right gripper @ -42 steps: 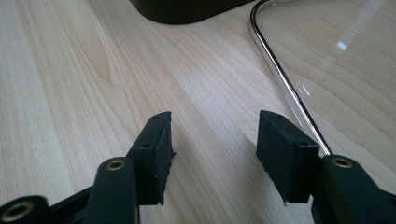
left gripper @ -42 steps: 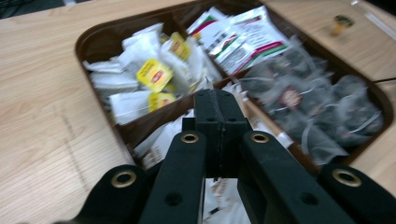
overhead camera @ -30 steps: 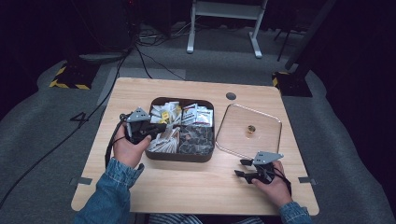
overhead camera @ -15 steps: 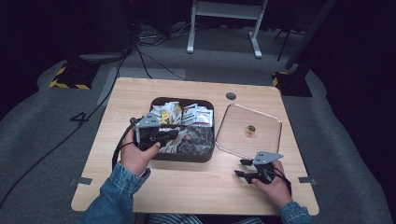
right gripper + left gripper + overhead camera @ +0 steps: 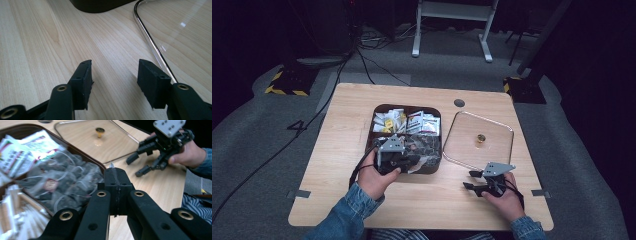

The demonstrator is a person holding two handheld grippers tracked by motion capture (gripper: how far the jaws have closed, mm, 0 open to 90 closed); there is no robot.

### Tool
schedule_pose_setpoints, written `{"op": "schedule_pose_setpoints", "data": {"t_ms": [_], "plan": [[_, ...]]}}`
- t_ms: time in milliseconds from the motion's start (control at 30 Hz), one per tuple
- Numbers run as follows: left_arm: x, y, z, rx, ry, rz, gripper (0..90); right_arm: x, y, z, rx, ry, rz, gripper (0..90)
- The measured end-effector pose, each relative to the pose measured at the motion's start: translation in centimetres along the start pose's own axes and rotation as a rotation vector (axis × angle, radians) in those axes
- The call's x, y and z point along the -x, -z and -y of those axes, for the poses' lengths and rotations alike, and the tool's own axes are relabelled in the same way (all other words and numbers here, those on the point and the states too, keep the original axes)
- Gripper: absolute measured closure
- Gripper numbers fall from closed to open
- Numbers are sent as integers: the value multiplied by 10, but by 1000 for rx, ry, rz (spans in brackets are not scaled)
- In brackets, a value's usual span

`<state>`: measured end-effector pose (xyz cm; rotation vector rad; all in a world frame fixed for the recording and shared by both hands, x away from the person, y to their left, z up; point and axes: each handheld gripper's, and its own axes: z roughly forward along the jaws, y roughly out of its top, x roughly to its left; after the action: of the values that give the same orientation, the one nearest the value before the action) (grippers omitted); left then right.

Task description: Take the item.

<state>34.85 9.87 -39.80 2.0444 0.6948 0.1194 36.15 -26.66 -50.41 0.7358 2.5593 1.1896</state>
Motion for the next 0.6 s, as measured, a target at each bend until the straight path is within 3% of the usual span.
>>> {"op": "schedule_pose_setpoints", "data": {"t_ms": [167,600], "plan": [[7,-18,5,-58,-16,38,896,0,0,0,0,-1,1,461],[15,-44,16,-136,-82,-4,896,0,0,0,1,-2,0,460]]}}
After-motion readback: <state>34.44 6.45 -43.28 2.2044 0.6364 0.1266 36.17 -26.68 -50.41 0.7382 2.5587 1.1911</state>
